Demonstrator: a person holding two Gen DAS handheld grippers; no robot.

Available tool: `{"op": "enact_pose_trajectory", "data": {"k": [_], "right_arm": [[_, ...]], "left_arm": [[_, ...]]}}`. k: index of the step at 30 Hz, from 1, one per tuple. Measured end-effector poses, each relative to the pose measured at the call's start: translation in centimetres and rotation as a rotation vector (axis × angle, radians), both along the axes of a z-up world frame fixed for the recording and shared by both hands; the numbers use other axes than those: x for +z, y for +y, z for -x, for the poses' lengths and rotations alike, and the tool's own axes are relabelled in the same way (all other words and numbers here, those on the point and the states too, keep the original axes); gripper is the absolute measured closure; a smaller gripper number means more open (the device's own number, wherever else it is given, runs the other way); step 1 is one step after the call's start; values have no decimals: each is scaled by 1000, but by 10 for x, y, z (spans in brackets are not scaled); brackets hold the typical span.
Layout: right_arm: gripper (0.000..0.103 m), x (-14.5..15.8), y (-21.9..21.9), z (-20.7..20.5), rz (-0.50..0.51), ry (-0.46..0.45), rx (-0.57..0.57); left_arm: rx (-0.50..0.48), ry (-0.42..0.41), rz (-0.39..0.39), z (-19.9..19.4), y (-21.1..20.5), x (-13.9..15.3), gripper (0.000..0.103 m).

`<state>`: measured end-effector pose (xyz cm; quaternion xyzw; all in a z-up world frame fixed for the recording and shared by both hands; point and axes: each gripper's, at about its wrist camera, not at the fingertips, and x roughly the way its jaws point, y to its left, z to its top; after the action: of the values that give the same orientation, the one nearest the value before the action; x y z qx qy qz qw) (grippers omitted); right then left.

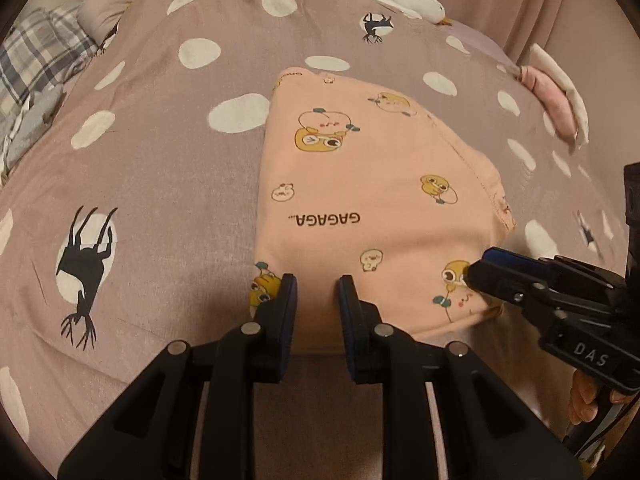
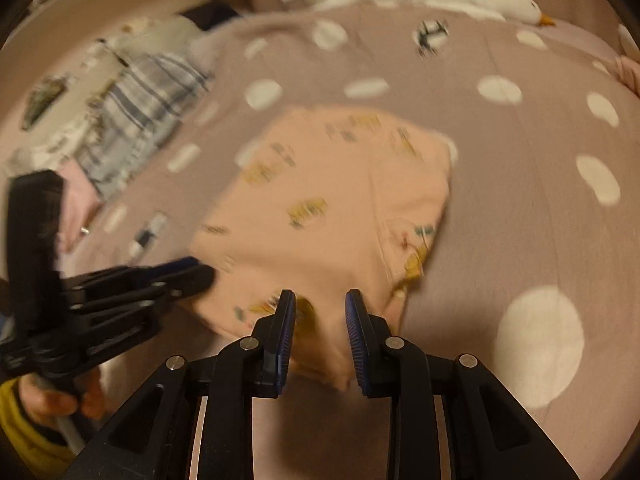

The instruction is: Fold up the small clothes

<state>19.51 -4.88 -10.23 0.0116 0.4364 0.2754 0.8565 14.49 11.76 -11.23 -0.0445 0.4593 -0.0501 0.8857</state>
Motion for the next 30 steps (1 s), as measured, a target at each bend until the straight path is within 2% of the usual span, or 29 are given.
{"op": "enact_pose_trajectory", "data": {"k": [3, 18, 30], "right_arm": [[74, -1, -1, 4, 5, -6, -5], [74, -3, -14, 22, 29, 14, -48], [74, -2, -13, 26, 61, 19, -50]], "left_arm": [[-3, 1, -22, 2, -3, -1, 82], [-5, 12, -39, 18, -5, 0, 82], [1, 28, -22, 26, -1, -1, 81]]}}
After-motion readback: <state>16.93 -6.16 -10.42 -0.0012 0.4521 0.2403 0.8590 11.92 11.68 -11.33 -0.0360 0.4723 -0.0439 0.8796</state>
